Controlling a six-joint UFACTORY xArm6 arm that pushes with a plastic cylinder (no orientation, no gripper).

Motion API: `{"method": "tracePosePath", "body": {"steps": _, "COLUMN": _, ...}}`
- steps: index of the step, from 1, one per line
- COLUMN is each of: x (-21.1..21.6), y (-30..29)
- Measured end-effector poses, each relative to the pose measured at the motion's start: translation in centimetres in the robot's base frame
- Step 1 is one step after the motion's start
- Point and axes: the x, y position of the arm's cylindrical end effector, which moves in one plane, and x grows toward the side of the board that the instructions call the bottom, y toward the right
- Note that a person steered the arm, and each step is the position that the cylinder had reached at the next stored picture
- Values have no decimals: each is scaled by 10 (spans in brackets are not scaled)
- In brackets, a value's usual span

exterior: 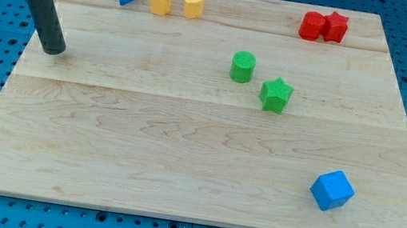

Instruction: Move the blue triangle diagonally to the bottom right of the yellow hexagon

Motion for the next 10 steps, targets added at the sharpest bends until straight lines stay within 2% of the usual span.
{"method": "tracePosePath", "body": {"steps": 1, "x": -37, "y": -26}}
{"method": "tracePosePath", "body": {"steps": 2, "x": -57, "y": -57}}
{"method": "tracePosePath", "body": {"steps": 7, "x": -82, "y": -57}}
{"method": "tracePosePath", "body": {"steps": 8, "x": -113, "y": -57}}
{"method": "tracePosePath", "body": {"steps": 9, "x": -115, "y": -58}}
{"method": "tracePosePath", "body": {"steps": 10, "x": -146, "y": -38}}
